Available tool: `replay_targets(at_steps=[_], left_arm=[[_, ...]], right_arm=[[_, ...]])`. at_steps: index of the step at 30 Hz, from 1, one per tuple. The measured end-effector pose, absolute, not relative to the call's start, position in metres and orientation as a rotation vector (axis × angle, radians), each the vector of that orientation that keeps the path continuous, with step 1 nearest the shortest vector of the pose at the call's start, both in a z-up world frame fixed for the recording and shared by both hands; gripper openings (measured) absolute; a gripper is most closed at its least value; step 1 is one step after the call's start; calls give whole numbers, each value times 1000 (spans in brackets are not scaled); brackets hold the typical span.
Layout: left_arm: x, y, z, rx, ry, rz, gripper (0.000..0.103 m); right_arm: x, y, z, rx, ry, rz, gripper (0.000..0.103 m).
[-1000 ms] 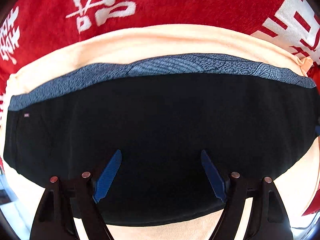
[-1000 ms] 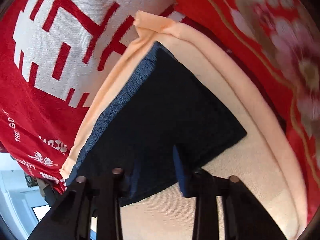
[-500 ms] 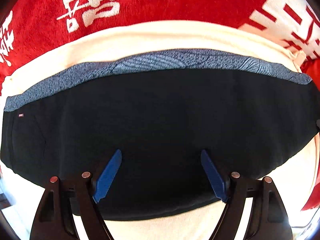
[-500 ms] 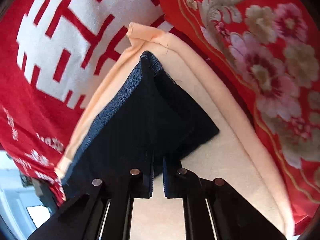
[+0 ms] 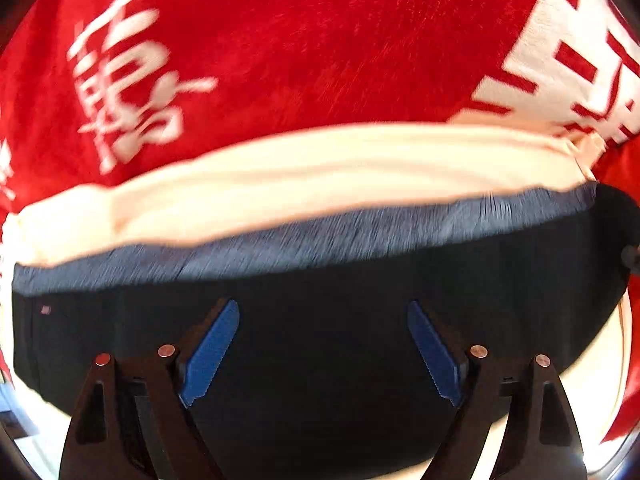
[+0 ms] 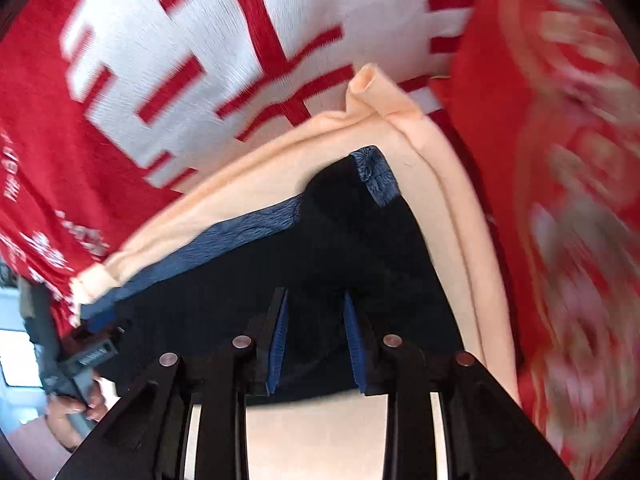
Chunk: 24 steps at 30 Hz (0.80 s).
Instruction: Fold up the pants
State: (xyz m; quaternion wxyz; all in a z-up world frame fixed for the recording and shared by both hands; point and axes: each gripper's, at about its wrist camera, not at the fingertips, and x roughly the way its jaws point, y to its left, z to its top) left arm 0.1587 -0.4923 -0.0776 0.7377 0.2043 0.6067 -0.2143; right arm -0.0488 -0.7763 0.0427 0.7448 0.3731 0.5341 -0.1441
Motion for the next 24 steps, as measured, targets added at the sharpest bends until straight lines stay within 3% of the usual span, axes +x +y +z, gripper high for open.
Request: replay_targets(at_steps=[3, 6, 10, 15, 17, 20, 21, 22, 23, 24], left_arm=[[168, -498, -93, 422, 1381, -440, 87], [148, -482, -94, 405, 1376, -451, 87], [137, -472, -92, 424, 1384, -464, 87], [127, -457, -92, 444, 1409, -480, 87], [122, -453, -92, 455, 1389, -490, 87], [121, -453, -93, 442, 1395, -481, 88], [121, -452, -94, 441, 1397, -480, 88], [114, -450, -92, 445, 1397, -482, 88], [113, -455, -92, 451, 1403, -483, 88], [115, -457, -93, 456, 1412, -485, 88]], right_arm=[[-65, -786, 32, 940, 1155, -367, 32], [-87, -785, 27, 1029, 1131, -364, 42], [-84, -782, 31, 1038, 1131, -371, 42], [-95, -767, 76, 795, 1089, -451, 41], [-88, -774, 88, 665, 1102, -440, 69], [-70, -792, 76, 642, 1154, -396, 72], [-64, -798, 64, 679, 1182, -355, 66], [-62, -804, 53, 733, 1215, -313, 24], [-62, -806, 46, 777, 1248, -295, 16], [-65, -805, 45, 797, 1257, -296, 16]])
